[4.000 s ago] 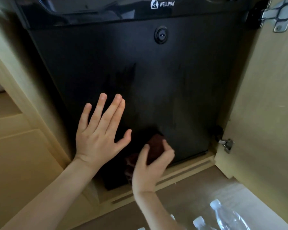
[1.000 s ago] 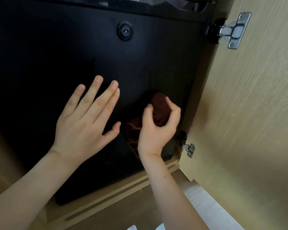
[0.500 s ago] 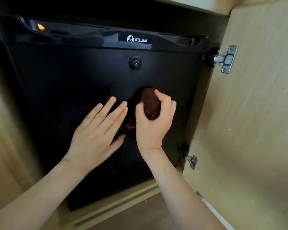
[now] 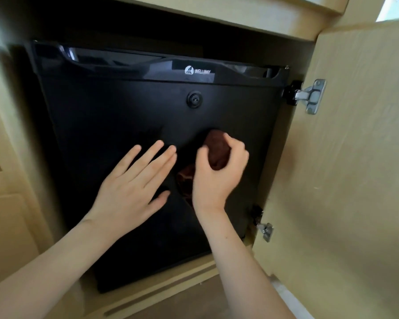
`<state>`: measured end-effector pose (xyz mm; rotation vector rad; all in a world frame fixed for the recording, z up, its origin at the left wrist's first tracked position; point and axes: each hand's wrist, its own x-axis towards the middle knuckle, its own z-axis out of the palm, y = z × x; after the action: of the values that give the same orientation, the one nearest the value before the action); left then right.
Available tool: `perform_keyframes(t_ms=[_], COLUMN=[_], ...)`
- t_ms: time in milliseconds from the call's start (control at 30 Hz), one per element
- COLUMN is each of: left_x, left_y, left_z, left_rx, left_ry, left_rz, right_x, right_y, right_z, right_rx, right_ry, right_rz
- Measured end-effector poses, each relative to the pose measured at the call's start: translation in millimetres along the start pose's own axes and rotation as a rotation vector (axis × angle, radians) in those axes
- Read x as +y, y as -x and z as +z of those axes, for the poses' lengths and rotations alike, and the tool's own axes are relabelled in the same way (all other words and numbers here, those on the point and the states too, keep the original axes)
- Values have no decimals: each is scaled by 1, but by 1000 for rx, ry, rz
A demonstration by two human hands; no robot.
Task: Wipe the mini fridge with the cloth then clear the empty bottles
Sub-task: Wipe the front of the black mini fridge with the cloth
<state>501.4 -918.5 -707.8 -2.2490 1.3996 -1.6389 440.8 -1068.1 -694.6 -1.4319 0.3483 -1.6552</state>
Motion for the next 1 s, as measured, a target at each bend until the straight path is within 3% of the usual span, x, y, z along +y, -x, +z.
perform_keyframes(t_ms=[67,200,300,400,567,667,900,1000], left_x=[2,3,3,3,4,8,4,4], left_y=[3,0,-2,-4,-9,-14,-14,-14], left_z=[5,6,0,-5,-4,-1,1,-1], left_rx=[26,34,16,-24,-24,2,19,18], left_ry=[5,18,2,10,-5,1,-14,-15], left_rz=[-29,-41,-35,-28,-37,-52,-34,-38], right_x=[-9,6,28,35,1,-16,36,74], right_y=[-18,-43,-34,-9,-2,-37,-49,-15], right_z=[6,-4,-18,-25,-10,-1,-30,-52], right_rx=[8,188,293,293,48,-5,289,296], right_ry=[-53,-204,-131,-70,-50,-43,-125,-77], right_rz=[-19,220,356,410,78,-48,259,437])
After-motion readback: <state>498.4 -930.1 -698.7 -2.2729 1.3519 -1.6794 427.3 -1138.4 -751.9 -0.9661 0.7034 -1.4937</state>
